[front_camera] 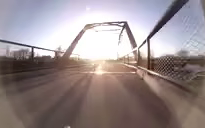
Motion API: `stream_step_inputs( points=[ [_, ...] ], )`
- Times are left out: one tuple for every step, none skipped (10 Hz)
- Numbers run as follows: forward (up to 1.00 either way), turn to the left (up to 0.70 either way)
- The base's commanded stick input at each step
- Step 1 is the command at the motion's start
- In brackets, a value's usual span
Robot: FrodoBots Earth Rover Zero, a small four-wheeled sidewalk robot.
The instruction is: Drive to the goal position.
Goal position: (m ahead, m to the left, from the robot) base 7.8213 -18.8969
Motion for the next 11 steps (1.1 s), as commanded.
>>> stream_step_inputs(
  points=[
    [0.70,-0.14],
    [0.70,-0.14],
    [0.70,-0.14],
    [0.70,-0.14],
    [0.70,-0.14],
    [0.70,-0.14],
    [0.70,-0.14],
    [0.70,-0.14],
    [0.70,-0.14],
    [0.70,-0.14],
    [0.70,-0.14]
  ],
)
